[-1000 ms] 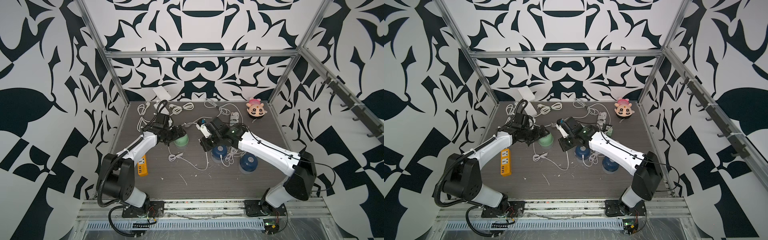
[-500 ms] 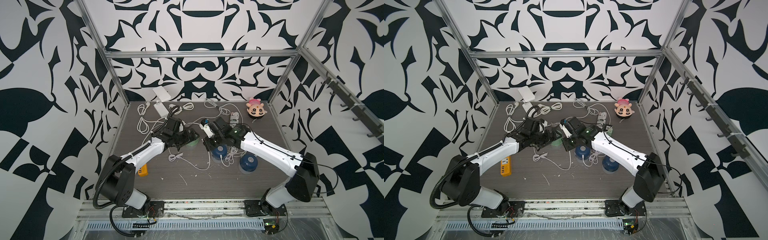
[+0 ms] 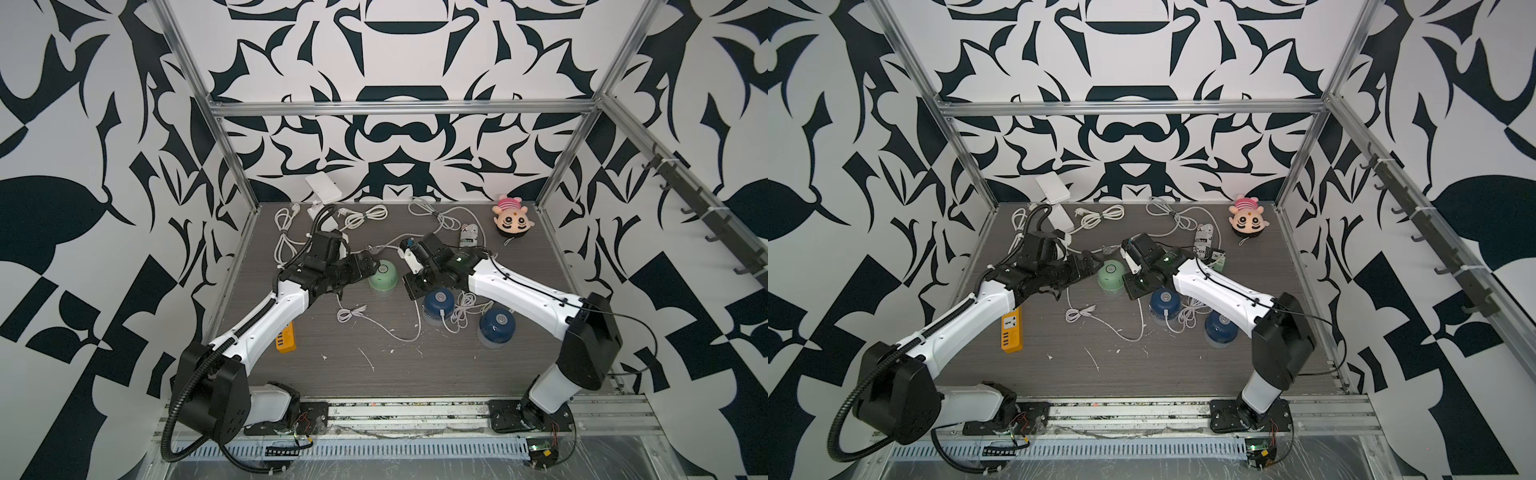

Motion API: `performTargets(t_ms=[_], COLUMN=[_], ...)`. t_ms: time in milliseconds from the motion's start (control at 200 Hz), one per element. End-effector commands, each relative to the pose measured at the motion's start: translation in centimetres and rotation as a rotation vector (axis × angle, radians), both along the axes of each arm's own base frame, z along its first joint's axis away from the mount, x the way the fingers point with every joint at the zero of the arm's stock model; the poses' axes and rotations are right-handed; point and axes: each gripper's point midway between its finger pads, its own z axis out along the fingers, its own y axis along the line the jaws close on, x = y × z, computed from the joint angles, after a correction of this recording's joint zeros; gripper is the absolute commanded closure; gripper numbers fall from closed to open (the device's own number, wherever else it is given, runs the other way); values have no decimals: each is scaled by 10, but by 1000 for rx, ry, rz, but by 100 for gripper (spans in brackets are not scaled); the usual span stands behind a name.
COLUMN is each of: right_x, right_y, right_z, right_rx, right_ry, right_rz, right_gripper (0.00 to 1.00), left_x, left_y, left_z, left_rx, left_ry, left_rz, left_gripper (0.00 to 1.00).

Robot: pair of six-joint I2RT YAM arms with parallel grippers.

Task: Charge the cordless meat grinders
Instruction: Move the cordless meat grinder to the center of the board.

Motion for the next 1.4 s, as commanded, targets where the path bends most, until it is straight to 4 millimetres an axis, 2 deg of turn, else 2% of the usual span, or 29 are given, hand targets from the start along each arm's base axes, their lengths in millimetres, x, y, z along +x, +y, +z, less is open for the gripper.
performTargets(t_ms=[0, 390, 650, 860, 990, 1130, 1395], right_x=[27, 58, 76, 80, 79, 72, 54], right_y=[3, 33, 61, 84, 76, 53, 22], right_z=[12, -7, -12, -10, -8, -4, -1], right_rx=[25, 37, 84, 171, 161, 138, 100], right_ry=[-51, 1, 37, 77, 73, 63, 41], right_rz=[-58, -41, -30, -21, -44, -75, -95], right_gripper=[100, 100, 100, 100, 100, 100, 100], left_x=[3, 40, 52, 61, 66, 66, 41], left_y=[16, 27, 30, 24, 20, 10, -17], left_z=[-15, -28, -40, -51, -58, -65, -59], left_rx=[21, -39, -68, -89, -101, -133, -194], left_ry=[23, -20, -11, -4, 4, 22, 22], left_rz=[9, 42, 40, 21, 14, -19, -77], left_gripper=[0, 1, 1, 1, 1, 0, 1])
